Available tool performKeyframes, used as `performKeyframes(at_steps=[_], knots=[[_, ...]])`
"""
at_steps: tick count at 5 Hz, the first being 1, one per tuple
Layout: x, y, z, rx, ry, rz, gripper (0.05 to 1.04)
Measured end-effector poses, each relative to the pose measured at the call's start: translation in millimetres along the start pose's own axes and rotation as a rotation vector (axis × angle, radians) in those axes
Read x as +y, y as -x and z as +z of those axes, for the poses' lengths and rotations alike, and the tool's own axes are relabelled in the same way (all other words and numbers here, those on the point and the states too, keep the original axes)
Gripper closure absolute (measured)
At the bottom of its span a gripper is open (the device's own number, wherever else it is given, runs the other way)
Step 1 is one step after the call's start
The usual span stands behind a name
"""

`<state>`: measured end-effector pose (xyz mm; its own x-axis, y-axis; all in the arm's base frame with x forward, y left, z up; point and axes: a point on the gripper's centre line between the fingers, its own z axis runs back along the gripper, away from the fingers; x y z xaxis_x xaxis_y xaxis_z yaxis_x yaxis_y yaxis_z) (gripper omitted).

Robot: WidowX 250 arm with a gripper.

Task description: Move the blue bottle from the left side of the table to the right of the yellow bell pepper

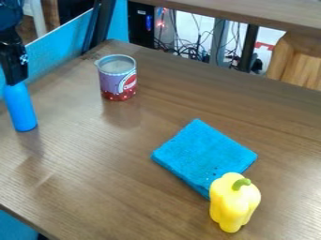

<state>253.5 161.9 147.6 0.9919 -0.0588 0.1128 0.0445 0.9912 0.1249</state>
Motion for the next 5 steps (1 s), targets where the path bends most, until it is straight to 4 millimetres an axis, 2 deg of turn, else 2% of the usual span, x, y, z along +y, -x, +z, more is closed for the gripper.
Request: performKeyframes(at_steps=[1,3,4,5], knots=[[0.3,-1.2,0.1,-0.003,0.001,0.0,0.133],[-2.8,-6.2,5.9,0.004,0.052,0.005,0.697],[-5.9,-5.5,9.8,0.014,0.077,-0.003,0.758],[-10.8,-4.9,14.9,0.033,0.089,0.006,0.758]])
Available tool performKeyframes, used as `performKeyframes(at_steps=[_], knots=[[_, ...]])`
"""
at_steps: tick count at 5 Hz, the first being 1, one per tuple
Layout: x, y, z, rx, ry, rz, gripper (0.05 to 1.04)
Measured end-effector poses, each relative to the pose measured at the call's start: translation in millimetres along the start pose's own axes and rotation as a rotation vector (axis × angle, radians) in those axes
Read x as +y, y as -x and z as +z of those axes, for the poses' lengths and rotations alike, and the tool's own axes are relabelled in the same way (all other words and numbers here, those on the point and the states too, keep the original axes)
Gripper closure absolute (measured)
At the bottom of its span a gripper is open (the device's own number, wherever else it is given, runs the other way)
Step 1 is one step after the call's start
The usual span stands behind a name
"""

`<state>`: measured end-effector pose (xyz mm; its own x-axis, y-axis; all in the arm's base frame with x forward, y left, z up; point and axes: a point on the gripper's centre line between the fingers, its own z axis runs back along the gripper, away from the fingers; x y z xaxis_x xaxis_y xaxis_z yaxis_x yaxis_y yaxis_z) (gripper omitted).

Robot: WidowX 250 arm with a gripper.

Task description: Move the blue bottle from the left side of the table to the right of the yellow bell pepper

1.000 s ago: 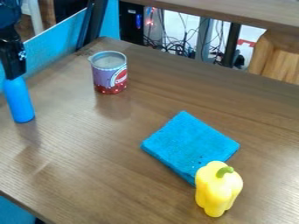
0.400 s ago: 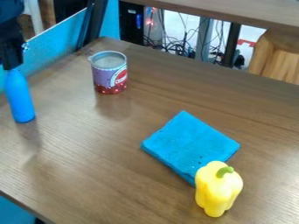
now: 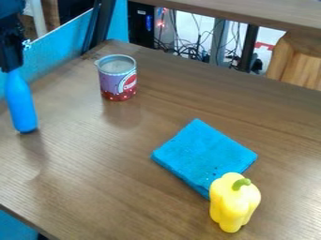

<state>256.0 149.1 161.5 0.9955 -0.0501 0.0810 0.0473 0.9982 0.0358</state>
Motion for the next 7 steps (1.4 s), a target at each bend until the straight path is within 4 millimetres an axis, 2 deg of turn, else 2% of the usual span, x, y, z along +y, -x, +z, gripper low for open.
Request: performKeyframes(at_steps=[1,2,3,5,7], knots=[[-34.6,-11.0,31.7,-0.031,0.015,-0.046,0.758],[-77.4,-19.7,59.6,-0.05,0.06,-0.093,0.758],[-126.4,-28.2,73.9,-0.042,0.112,-0.194,0.758],[-224.7,-47.0,63.8,-0.024,0.109,-0.373,0.758],[-322.3,-63.7,48.8,-0.052,0.105,-0.462,0.758]])
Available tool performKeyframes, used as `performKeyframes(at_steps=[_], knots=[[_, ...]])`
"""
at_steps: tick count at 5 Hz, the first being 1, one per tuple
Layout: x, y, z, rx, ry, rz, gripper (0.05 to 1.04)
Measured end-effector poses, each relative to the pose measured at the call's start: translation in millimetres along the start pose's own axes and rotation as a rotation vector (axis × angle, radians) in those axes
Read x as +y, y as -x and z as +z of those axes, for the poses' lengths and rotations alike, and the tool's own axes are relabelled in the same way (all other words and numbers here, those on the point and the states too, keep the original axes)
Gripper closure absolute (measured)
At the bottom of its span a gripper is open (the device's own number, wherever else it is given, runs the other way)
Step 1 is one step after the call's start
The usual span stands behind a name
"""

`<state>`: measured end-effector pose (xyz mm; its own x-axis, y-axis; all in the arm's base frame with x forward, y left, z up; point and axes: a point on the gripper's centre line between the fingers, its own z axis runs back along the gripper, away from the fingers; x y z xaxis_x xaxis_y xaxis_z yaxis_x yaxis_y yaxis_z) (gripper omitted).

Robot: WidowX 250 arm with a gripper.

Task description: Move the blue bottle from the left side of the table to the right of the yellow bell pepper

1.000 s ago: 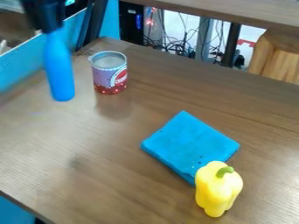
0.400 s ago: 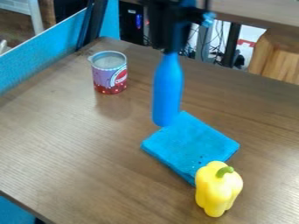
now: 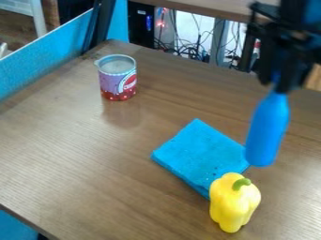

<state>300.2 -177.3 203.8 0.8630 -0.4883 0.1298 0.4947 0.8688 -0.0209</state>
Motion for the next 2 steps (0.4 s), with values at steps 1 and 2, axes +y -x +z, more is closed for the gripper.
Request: performKeyframes(at_steps=[1,2], knots=[[-15.4,-21.2,-12.8,-0.002,0.003,-0.02,0.758],[-23.6,-37.2,-30.0,-0.019,0.005,-0.025,0.758]])
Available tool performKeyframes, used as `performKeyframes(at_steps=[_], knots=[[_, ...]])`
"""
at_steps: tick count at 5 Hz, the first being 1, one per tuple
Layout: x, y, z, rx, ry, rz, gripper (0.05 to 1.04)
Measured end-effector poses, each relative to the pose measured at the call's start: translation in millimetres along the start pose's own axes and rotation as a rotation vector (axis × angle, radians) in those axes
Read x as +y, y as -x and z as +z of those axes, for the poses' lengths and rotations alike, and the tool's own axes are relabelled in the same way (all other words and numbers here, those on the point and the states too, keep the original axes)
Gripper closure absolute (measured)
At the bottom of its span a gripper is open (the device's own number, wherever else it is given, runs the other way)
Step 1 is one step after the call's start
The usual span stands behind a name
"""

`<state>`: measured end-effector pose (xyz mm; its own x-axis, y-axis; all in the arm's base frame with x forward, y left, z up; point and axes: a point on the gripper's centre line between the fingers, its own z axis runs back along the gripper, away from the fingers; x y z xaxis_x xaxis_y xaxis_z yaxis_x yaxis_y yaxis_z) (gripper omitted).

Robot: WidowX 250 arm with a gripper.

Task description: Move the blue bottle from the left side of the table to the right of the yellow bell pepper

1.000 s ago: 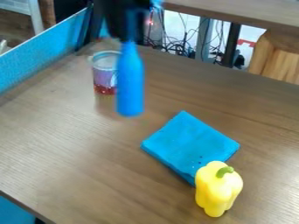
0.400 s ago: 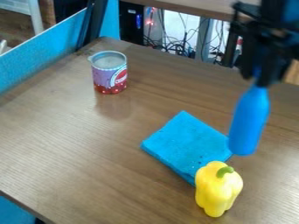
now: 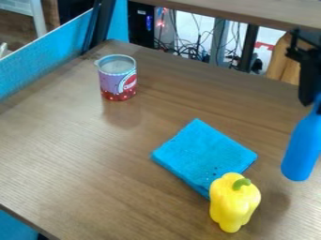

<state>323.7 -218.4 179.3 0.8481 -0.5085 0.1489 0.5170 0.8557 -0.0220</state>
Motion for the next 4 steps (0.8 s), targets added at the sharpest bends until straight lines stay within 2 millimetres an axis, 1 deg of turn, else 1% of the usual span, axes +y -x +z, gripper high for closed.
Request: performKeyframes(at_steps=[1,2,4], knots=[[-4.6,-8.6,-11.0,-0.028,-0.011,-0.016,0.758],[-4.3,-13.6,-13.3,-0.06,-0.01,-0.013,0.758],[-2.2,-10.7,-23.1,-0.055,-0.017,-0.011,0.758]])
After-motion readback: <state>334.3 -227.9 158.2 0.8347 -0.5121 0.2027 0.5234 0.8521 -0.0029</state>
